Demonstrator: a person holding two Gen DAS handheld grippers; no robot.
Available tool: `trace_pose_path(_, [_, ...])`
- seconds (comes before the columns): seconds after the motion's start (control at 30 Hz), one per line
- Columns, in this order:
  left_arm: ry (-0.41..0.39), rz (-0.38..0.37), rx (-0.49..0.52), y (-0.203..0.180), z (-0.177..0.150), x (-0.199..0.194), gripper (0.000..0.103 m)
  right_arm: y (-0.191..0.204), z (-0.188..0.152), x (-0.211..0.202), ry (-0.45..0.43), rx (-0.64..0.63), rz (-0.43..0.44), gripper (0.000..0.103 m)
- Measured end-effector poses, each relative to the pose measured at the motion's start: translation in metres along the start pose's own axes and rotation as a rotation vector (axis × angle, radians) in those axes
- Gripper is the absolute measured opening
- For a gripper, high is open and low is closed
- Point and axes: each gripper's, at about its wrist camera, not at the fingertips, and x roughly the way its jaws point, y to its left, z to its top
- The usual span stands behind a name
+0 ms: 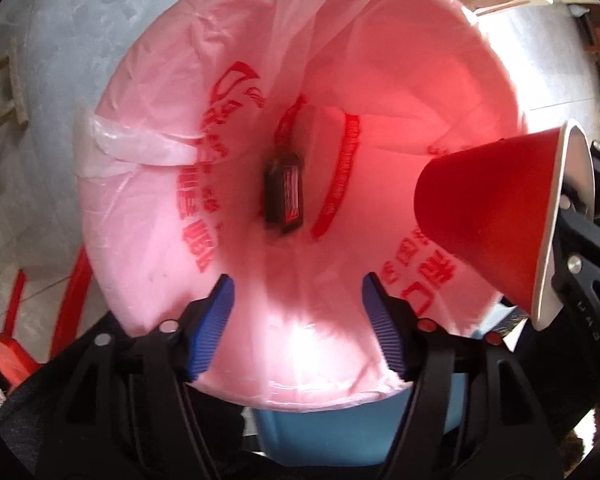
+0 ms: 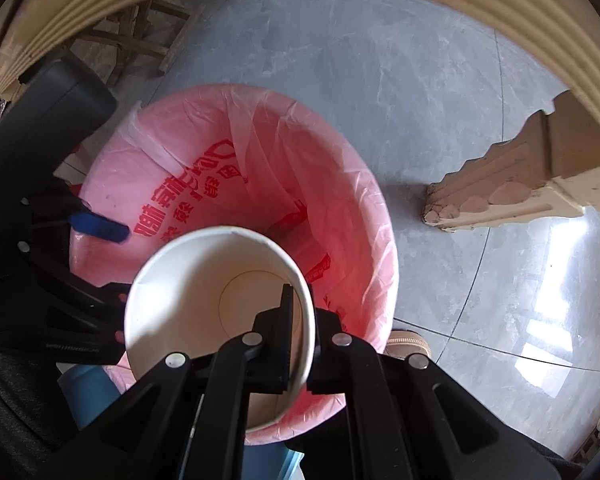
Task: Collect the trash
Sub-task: 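Open the left tool dropping the black box while the right tool drops the red cup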
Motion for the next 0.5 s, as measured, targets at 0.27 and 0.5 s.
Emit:
trace_pose_path(0.27, [-0.006, 0.043, -0.004, 0.0060, -0.0033, -0.0016, 0.074, 0.0037, 0.0023, 0.0085, 0.022, -0.027, 0.006, 0.021])
trace_pose_path(0.5, [-0.018, 0.050, 0.005, 0.0064, -0.0062, -0.0089, 0.074, 0.0095, 0.0021, 0.0096, 0.020, -0.041, 0.011, 0.050])
